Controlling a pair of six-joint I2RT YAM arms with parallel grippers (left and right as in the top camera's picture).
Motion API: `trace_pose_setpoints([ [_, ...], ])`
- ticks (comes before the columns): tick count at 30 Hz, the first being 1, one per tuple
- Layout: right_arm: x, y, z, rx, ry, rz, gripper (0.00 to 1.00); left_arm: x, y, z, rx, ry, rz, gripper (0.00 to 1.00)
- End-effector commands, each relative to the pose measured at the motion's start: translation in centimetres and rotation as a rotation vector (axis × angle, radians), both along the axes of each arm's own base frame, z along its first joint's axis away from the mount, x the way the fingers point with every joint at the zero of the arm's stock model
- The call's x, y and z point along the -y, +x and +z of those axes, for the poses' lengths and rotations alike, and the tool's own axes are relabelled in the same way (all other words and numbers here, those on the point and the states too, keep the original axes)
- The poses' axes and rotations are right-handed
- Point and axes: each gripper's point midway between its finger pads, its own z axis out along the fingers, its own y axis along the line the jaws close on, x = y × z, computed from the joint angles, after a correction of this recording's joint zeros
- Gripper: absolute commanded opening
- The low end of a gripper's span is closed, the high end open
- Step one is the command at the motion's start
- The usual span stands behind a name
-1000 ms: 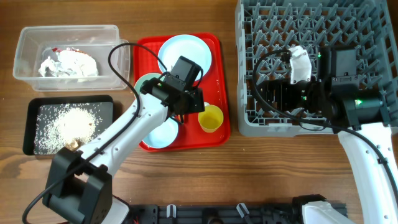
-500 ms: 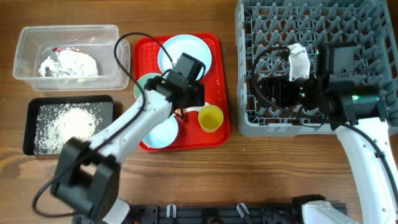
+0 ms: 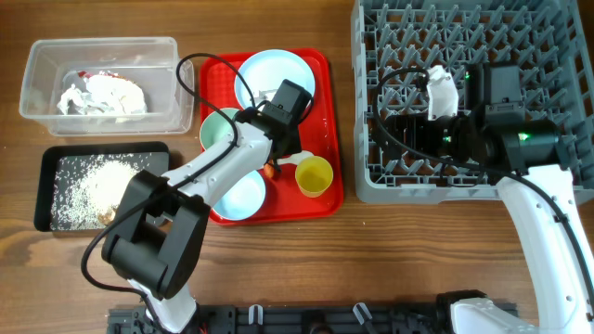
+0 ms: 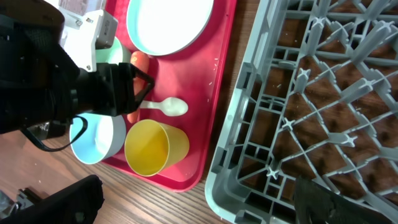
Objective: Sort waste into correct bins and load items into the dishwasher rack
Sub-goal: 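Carry the carrot with the left gripper onto the black tray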
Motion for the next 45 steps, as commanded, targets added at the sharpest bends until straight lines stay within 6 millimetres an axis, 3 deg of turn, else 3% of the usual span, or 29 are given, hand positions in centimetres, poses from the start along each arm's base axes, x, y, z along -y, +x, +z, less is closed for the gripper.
trace_pose_setpoints([
  [1, 0.0, 0.0, -0.5, -0.022, 0.001, -0.009, 1.0, -0.4, 0.2, 1.1, 0.009, -0.007, 0.053, 0.61],
  [6, 0.0, 0.0, -0.5, -0.024, 0.001, -0.009, 1.0, -1.1, -0.6, 0.4, -0.027, 0.024, 0.081, 0.6],
  [14, 0.0, -0.2, -0.5, -0.028, -0.001, -0.007, 1.0, -1.1, -0.5, -3.4, -0.078, 0.056, 0.081, 0.59],
  [18, 0.0, -0.2, -0.6, -0.029, -0.001, -0.007, 1.0, -0.8, -0.1, -3.3, -0.067, 0.041, 0.08, 0.15],
  [20, 0.0, -0.2, -0.5, -0.029, -0.001, -0.007, 1.0, -0.7, -0.1, -3.3, -0.064, 0.039, 0.079, 0.04],
  [21, 0.0, -0.2, -0.5, -0.029, -0.001, -0.007, 1.0, -0.6, 0.0, -3.2, -0.061, 0.033, 0.079, 0.04],
  [24, 0.0, -0.1, -0.5, -0.028, 0.0, -0.007, 1.0, 0.2, 0.5, -1.3, -0.038, -0.006, 0.067, 0.04],
  [27, 0.0, -0.2, -0.5, -0.03, 0.0, -0.007, 1.0, 0.6, 1.5, 4.3, 0.042, -0.055, 0.063, 0.04],
  [29, 0.0, -0.2, -0.6, -0.03, 0.0, -0.008, 1.0, -0.1, 1.3, 7.9, 0.078, -0.078, 0.075, 0.04],
  [31, 0.0, -0.2, -0.5, -0.029, 0.0, -0.008, 1.0, -2.6, 0.2, 12.1, 0.121, -0.101, 0.114, 0.04],
  [33, 0.0, -0.1, -0.5, -0.027, 0.0, -0.008, 1.0, -5.7, -1.0, 14.4, 0.134, -0.087, 0.177, 0.04],
  [36, 0.0, -0.1, -0.5, -0.025, 0.001, -0.008, 1.0, -16.6, -4.5, 15.7, 0.091, 0.095, 0.514, 0.04],
  [38, 0.0, 0.0, -0.5, -0.023, 0.001, -0.009, 1.0, -22.1, -7.0, 14.8, 0.006, 0.14, 0.736, 0.04],
  [39, 0.0, 0.0, -0.5, -0.022, 0.002, -0.009, 1.0, -24.0, -8.0, 14.1, -0.022, 0.145, 0.827, 0.04],
  [41, 0.0, 0.0, -0.5, -0.023, 0.002, -0.009, 1.0, -28.3, -11.2, 11.4, -0.079, 0.136, 1.124, 0.04],
  [43, 0.0, 0.0, -0.5, -0.024, 0.002, -0.009, 1.0, -30.3, -13.0, 8.1, -0.118, 0.098, 1.272, 0.04],
  [45, -0.1, 0.0, -0.4, -0.02, 0.002, -0.01, 1.0, -31.5, -13.3, 5.1, -0.096, 0.055, 1.336, 0.04],
])
